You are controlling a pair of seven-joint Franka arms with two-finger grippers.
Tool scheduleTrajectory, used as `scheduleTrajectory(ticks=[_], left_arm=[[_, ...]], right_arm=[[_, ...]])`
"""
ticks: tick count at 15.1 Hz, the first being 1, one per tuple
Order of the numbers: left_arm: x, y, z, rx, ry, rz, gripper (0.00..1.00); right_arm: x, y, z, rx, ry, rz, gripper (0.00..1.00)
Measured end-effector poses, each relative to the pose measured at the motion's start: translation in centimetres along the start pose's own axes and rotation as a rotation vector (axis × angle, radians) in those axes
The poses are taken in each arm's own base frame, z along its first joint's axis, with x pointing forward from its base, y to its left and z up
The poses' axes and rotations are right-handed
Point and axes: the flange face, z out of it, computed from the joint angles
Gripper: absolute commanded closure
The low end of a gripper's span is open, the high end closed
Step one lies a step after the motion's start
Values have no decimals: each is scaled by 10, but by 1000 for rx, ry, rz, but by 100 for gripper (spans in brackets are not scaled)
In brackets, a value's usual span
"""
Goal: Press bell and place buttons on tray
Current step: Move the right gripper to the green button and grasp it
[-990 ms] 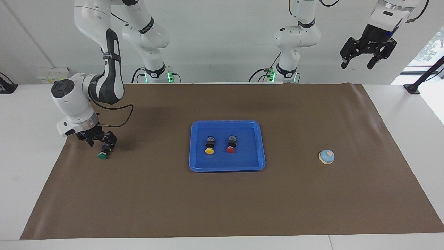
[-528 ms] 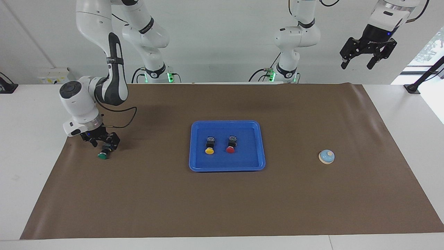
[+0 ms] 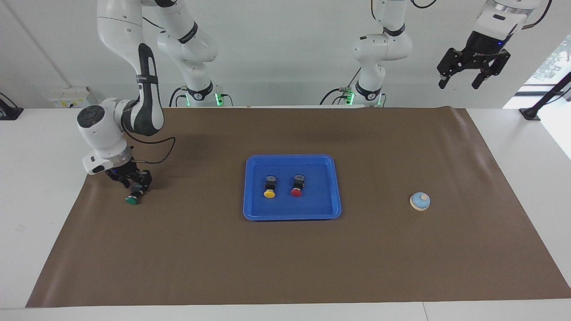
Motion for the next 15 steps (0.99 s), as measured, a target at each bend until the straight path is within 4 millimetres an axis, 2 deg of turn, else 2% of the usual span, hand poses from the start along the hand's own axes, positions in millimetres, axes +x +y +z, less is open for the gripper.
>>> scheduleTrajectory(ticks=[5, 7, 8, 10, 13, 15], left_arm=[[0, 0, 0, 0, 0, 0, 0], [0, 0, 0, 0, 0, 0, 0], [0, 0, 0, 0, 0, 0, 0], [0, 0, 0, 0, 0, 0, 0], [0, 0, 0, 0, 0, 0, 0], [0, 0, 0, 0, 0, 0, 0]], right_arm=[[4, -8, -5, 2, 11, -15, 100], [10, -24, -18, 6, -6, -42, 100], [16, -38, -30, 7, -26, -57, 100], [30, -80, -65, 5, -67, -63, 100], [39, -177, -123, 0, -81, -55, 100], [28, -245, -145, 2, -65, -35, 100]])
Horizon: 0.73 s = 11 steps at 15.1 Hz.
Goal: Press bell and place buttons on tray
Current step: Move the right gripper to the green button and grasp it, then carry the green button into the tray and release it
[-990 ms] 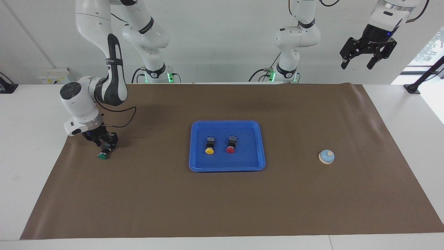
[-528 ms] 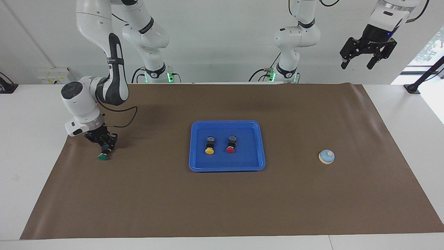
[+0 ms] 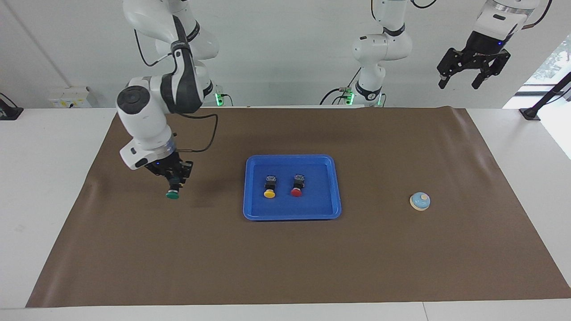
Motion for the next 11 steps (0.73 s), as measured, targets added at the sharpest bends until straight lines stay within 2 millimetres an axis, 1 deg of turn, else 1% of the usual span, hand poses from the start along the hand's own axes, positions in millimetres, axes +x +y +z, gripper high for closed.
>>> scheduleTrajectory(ticks=[2, 4, 5, 7, 8, 10, 11], left_arm=[[0, 0, 0, 0, 0, 0, 0], [0, 0, 0, 0, 0, 0, 0], [0, 0, 0, 0, 0, 0, 0], [0, 0, 0, 0, 0, 0, 0], [0, 0, 0, 0, 0, 0, 0], [0, 0, 0, 0, 0, 0, 0], [0, 0, 0, 0, 0, 0, 0]], right_arm=[[-17, -61, -8, 4, 9, 10, 100], [-42, -120, -15, 3, 6, -17, 100], [-55, -145, -20, 5, 6, -33, 100], [-76, -181, -30, 36, -3, -55, 100], [-83, -195, -33, 51, -7, -70, 100], [-94, -220, -33, 65, -13, -67, 100], [-99, -236, -30, 66, -16, -57, 100]])
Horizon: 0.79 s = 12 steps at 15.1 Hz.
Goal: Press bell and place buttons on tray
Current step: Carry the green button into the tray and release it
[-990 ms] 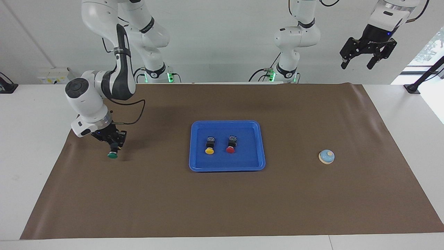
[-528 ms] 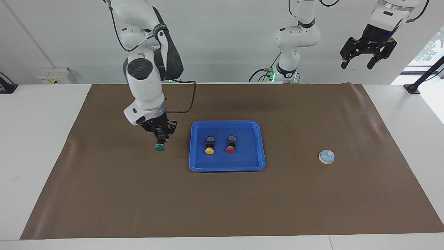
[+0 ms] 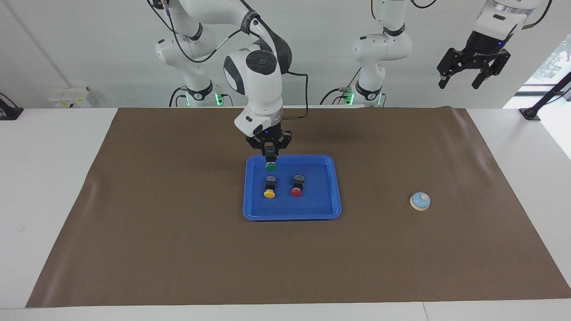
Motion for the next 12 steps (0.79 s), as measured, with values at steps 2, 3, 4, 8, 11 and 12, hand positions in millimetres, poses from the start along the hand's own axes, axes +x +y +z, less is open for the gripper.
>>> scheduleTrajectory(ticks=[2, 3, 4, 8, 11, 12], left_arm=[[0, 0, 0, 0, 0, 0, 0], [0, 0, 0, 0, 0, 0, 0], [0, 0, 0, 0, 0, 0, 0], [0, 0, 0, 0, 0, 0, 0], [0, 0, 0, 0, 0, 0, 0], [0, 0, 0, 0, 0, 0, 0]], right_arm=[[-7, -42, 18, -2, -12, 14, 100], [-9, -65, 32, -3, -19, 16, 100], [-9, -83, 47, -6, -27, 13, 100], [3, -111, 86, 20, -2, -2, 100], [3, -120, 101, 42, 24, -15, 100], [2, -123, 108, 49, 33, -22, 100]])
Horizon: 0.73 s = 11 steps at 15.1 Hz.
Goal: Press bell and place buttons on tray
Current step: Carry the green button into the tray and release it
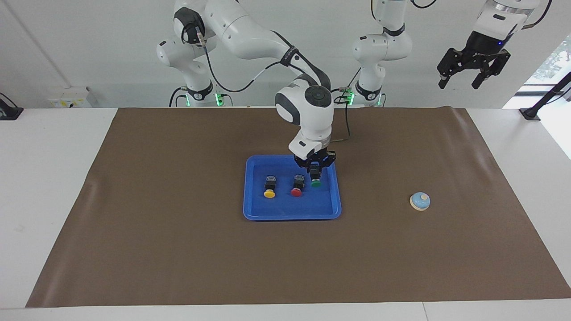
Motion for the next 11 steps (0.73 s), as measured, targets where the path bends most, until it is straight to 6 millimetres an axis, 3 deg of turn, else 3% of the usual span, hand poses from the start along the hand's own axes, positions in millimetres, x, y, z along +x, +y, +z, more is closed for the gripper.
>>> scheduleTrajectory(ticks=[4, 6, 8, 11], left_arm=[[0, 0, 0, 0, 0, 0, 0], [0, 0, 0, 0, 0, 0, 0], [0, 0, 0, 0, 0, 0, 0], [0, 0, 0, 0, 0, 0, 0]], right_arm=[[-19, -5, 38, -15, 1, -67, 100], [-30, -9, 48, -22, -6, -88, 100], [-33, -12, 46, -20, -4, -95, 0], [-33, -12, 45, -20, -4, -81, 0]])
